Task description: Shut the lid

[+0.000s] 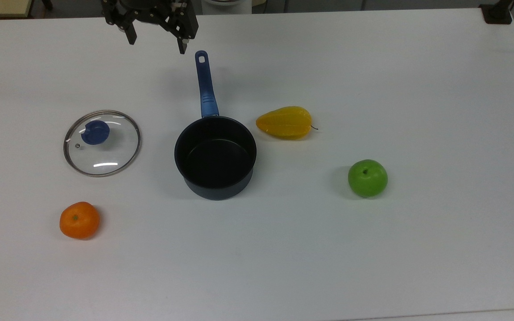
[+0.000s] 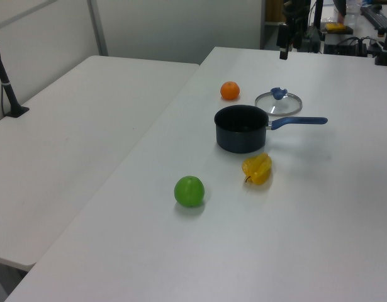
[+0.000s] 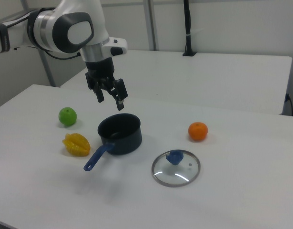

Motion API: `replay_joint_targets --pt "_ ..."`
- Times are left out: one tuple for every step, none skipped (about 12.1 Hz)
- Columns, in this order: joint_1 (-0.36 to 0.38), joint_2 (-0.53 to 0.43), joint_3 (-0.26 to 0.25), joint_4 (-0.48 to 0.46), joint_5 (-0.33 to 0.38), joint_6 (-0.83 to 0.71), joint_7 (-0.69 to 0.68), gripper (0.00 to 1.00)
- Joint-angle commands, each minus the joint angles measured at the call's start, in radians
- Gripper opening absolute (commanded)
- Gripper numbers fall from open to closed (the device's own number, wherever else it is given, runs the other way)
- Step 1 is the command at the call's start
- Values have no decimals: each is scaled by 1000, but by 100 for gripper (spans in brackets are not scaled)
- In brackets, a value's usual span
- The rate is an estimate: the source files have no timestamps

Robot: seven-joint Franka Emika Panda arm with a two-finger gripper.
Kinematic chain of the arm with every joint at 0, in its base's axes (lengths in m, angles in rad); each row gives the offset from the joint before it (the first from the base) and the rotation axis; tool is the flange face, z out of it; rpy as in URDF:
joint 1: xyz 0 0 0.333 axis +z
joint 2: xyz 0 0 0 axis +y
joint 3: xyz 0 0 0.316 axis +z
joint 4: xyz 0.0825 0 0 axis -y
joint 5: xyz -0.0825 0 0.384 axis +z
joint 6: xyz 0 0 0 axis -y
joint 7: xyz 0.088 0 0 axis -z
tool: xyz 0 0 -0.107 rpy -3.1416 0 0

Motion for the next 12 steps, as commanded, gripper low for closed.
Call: replay_joint_targets --pt "10 12 -3 4 -5 -10 6 100" --pt "9 12 -3 4 -5 -11 0 100" --pt "4 12 -3 4 -4 -11 -5 100" --pt "4 12 -3 5 -3 -11 -17 100" --pt "3 12 -3 5 -5 -10 -28 100" --pt "0 10 -3 7 -5 -5 -34 100" --pt "-3 10 -5 19 -4 -5 -36 100" --pt "-11 10 -5 24 -2 -7 -46 100" --pt "-13 7 -5 25 0 -8 -54 100" --pt "-26 9 -5 25 3 -4 -69 100" --pt "-29 13 -5 25 3 -1 -83 100" --pt "-28 16 -5 25 3 -1 -92 100"
